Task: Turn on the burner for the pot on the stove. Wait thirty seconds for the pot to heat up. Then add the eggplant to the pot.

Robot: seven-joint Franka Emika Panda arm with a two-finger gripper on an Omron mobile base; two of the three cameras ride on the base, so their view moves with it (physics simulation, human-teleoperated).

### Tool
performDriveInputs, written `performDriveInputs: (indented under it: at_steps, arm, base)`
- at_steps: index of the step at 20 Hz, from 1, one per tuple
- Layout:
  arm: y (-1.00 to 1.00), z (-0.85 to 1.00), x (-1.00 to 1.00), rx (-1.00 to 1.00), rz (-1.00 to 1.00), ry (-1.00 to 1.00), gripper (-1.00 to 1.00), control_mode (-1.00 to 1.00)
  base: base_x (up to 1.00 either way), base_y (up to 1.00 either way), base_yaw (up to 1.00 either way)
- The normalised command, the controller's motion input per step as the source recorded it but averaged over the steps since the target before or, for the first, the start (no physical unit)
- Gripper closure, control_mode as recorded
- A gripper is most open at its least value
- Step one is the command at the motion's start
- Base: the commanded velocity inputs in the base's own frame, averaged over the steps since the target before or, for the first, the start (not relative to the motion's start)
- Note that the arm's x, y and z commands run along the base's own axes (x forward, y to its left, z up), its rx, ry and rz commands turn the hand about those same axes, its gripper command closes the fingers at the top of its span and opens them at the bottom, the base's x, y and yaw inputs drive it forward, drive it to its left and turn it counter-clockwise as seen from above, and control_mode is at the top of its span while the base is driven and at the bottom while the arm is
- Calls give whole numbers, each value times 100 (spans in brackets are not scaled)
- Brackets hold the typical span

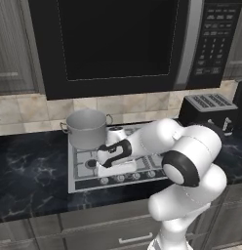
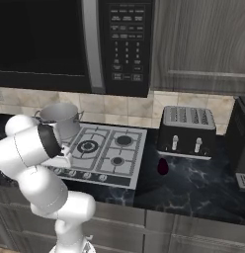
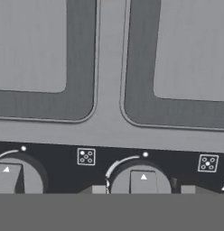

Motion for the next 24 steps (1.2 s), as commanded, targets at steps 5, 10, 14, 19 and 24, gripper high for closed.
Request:
performDriveInputs:
  at_steps: [5, 10, 14, 19, 24]
  arm:
    - [-6, -68, -19, 0, 29, 0, 100, -100]
    - [-19, -68, -12, 4, 33, 0, 100, -100]
    - [-34, -68, -7, 8, 35, 0, 100, -100]
    - [-36, -86, -24, 12, 41, 0, 100, -100]
    - [-26, -95, -37, 11, 45, 0, 100, -100]
  base:
    - [0, 0, 0]
    - [0, 0, 0]
    - [0, 0, 0]
    - [0, 0, 0]
    - [0, 0, 0]
